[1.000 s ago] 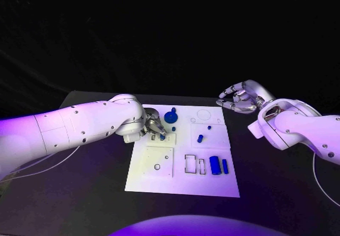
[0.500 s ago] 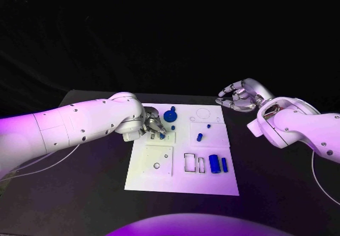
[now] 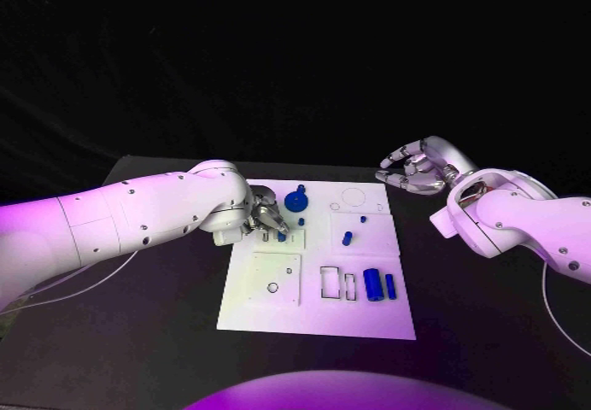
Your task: Assemble the parts on the task board
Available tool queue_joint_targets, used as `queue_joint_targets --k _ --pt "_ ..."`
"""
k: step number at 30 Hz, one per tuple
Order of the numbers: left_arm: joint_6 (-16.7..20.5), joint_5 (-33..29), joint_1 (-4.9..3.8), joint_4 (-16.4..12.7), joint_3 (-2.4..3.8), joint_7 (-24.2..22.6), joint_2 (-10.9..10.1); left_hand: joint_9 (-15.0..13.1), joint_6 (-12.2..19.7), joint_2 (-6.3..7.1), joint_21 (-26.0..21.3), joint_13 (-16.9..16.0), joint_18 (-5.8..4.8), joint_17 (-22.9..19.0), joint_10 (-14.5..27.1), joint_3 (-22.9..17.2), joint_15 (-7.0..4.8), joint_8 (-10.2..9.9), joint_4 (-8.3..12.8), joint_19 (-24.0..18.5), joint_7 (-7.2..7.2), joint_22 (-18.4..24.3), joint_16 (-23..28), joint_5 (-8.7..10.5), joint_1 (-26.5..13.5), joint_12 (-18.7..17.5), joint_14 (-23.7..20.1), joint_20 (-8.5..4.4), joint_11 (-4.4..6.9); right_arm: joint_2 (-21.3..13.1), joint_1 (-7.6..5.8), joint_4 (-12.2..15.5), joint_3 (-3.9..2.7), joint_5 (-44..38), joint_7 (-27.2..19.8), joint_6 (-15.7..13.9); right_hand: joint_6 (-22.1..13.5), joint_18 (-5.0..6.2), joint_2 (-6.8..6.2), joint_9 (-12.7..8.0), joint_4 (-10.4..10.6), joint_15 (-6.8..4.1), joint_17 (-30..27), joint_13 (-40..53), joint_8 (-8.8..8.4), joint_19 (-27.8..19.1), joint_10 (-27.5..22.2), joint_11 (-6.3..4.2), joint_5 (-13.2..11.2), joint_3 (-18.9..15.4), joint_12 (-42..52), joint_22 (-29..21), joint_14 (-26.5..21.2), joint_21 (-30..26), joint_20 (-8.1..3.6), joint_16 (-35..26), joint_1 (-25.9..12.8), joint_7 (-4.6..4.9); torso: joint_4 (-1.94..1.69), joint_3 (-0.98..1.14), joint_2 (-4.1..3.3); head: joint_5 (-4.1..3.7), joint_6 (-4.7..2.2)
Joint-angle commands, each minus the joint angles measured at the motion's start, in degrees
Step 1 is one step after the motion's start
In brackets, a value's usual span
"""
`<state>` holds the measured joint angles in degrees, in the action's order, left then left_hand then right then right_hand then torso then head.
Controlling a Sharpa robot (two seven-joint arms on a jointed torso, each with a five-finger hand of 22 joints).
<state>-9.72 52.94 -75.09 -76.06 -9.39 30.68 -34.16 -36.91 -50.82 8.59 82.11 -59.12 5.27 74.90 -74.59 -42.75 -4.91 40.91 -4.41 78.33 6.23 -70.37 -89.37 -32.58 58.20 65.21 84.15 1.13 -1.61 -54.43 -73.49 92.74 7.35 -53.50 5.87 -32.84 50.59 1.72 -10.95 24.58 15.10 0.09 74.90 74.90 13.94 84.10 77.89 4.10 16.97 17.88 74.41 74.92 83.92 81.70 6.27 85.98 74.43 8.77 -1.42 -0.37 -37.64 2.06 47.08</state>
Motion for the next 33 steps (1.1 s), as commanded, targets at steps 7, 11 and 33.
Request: queue_joint_targets --k 7,11,33 --pt "-1.68 3.52 0.40 -0.58 -0.28 0.05 0.03 -0.05 -5.30 -1.64 -0.07 -0.08 -1.12 14.36 -4.92 -2.99 -0.76 -0.18 3.41 0.36 -4.88 -0.16 -0.32 -0.12 2.27 0.05 5.66 -0.26 4.34 0.01 0.06 0.02 0.01 -0.48 -0.48 0.23 -0.35 0.64 -0.15 0.07 0.26 -0.40 5.18 -0.01 0.35 0.42 -0.08 -0.24 0.38 -0.01 -0.13 9.25 3.73 -0.31 -0.44 -0.25 -0.19 -0.07 0.01 0.00 -0.04 0.01 0.10" --pt "-1.87 4.23 0.40 -0.68 -0.28 0.06 -0.02 -0.04 -5.32 -1.63 -0.04 -0.13 -1.13 14.37 -4.96 -3.04 -0.76 -0.19 3.47 0.40 -4.88 -0.22 -0.33 -0.13 2.32 0.08 5.66 -0.26 4.35 0.00 0.07 0.01 0.01 -0.49 -0.48 0.23 -0.35 0.64 -0.15 0.07 0.26 -0.40 5.18 -0.01 0.35 0.42 -0.08 -0.24 0.38 -0.01 -0.13 9.25 3.73 -0.31 -0.44 -0.25 -0.19 -0.07 0.01 0.01 -0.03 -0.01 0.13" --pt "-2.12 5.91 0.41 -1.05 -0.29 0.10 -0.31 -0.04 -5.42 -1.59 -0.02 -0.13 -1.14 14.35 -5.01 -3.24 -0.79 -0.24 3.66 0.46 -4.90 -0.27 -0.32 -0.17 2.50 0.05 5.66 -0.29 4.37 0.00 0.11 -0.02 0.01 -0.49 -0.53 0.25 -0.34 0.64 -0.17 0.08 0.39 -0.40 5.22 -0.01 0.39 0.44 -0.05 -0.25 0.38 -0.04 -0.11 9.26 3.74 -0.30 -0.45 -0.24 -0.32 -0.07 0.00 0.00 -0.02 0.04 0.20"
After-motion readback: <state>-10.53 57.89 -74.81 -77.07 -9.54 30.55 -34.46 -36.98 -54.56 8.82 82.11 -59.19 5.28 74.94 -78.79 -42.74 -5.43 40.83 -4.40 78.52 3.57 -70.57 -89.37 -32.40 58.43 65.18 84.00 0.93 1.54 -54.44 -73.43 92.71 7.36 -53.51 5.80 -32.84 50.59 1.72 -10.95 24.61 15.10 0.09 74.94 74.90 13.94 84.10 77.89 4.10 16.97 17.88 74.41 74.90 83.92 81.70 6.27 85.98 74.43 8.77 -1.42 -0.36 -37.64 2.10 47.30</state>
